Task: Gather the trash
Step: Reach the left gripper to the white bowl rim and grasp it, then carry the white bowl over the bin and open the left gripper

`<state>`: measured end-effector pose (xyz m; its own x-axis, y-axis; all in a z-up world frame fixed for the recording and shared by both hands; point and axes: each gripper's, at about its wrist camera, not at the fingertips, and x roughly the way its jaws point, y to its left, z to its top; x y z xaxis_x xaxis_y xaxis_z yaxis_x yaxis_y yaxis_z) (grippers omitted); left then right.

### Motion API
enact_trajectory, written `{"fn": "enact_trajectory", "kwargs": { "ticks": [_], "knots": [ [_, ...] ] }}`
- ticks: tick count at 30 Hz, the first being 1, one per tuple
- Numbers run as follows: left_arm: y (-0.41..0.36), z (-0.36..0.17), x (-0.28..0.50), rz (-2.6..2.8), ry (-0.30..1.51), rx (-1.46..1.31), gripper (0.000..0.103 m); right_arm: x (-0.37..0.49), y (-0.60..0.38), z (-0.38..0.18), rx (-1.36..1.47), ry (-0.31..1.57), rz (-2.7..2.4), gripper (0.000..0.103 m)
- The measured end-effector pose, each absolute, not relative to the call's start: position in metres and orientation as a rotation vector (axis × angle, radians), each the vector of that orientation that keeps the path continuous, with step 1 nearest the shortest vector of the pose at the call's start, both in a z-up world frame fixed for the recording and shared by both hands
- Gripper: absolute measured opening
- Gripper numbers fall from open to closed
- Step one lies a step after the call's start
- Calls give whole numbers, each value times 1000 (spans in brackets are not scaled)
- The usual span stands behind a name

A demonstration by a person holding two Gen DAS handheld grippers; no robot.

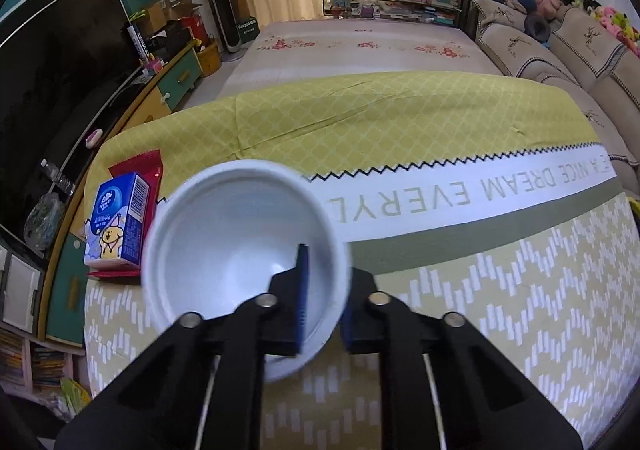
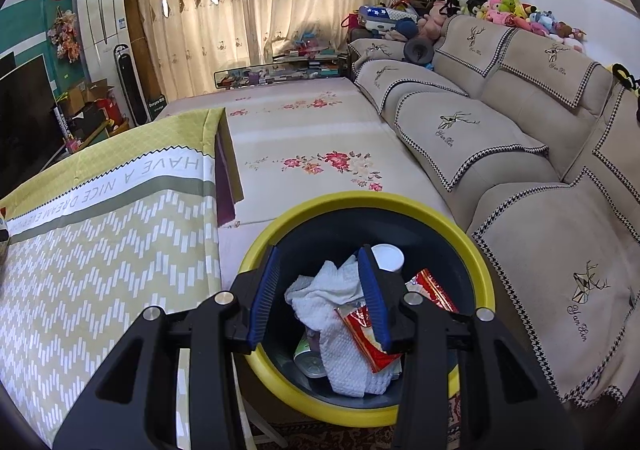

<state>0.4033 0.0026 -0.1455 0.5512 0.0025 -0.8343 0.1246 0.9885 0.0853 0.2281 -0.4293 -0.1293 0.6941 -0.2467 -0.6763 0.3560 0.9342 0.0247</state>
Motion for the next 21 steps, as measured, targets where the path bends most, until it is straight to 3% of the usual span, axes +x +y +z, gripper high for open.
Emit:
{"fn": "enact_trajectory", "kwargs": {
  "ticks": [9, 21],
  "knots": [
    [-66, -103, 348, -225, 877, 214, 8, 196, -438, -122, 195, 695, -336, 39],
    [-273, -48, 256, -675, 757, 311, 8, 122, -477, -103, 219, 633, -404, 39]
  ]
}}
